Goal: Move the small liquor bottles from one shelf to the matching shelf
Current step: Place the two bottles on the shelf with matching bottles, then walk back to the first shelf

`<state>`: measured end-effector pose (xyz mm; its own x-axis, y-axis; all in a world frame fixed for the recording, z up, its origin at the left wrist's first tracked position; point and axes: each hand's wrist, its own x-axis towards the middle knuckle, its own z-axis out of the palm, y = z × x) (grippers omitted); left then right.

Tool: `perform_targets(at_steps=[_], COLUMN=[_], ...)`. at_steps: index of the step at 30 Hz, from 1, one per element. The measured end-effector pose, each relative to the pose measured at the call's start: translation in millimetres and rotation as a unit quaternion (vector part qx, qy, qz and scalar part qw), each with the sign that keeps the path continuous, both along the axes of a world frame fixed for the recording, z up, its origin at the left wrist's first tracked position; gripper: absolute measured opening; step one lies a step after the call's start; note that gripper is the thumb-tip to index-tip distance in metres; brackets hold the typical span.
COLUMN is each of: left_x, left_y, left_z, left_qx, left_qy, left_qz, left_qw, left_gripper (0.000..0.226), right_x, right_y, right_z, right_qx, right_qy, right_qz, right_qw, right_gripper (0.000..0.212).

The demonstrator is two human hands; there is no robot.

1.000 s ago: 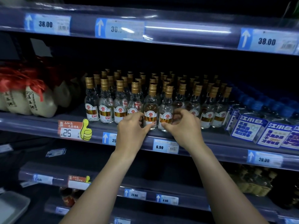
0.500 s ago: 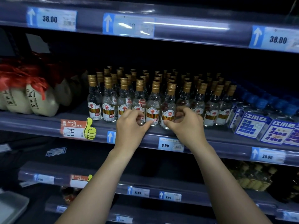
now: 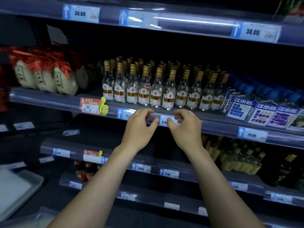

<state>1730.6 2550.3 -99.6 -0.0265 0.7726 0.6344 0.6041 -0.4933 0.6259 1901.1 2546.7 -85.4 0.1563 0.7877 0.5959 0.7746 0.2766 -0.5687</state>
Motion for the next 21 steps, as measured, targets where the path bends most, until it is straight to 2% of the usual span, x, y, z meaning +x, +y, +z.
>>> perform_targets(at_steps=[5, 10, 15, 17, 21], left_x=[-1.0, -25.0, -73.0, -94.9, -136.5], left_y=[-75.8, -184.5, -301.2, -347.7, -449.3], left_z=[-44.7, -105.3, -146.2, -160.5, -189.4], left_qx=[-0.094, -0.246, -0.365, -0.396, -0.441], left_qy=[0.018, 0.020, 0.016, -0.001, -0.055], left_qz=[0.067, 0.123, 0.198, 0.239, 0.310], left_qw=[0.993, 0.961, 0.910, 0.886, 0.841], left_gripper=[0.035, 0.043, 0.052, 0.060, 0.061], right_x=[-0.5, -23.4, -70.2, -94.5, -154.6], right_y=[-61.3, -137.1, -214.4, -243.8, -317.8], right_z=[-46.8, -111.4, -157.6, -171.8, -199.8], right_qx=[-0.090, -0.194, -0.310, -0.337, -0.370], right_qy=[-0.001, -0.022, -0.053, -0.070, -0.136], right_qz=[0.080, 0.183, 0.282, 0.311, 0.383], right_qw=[0.993, 0.964, 0.906, 0.886, 0.835], right_gripper=[0.032, 0.038, 0.048, 0.051, 0.054])
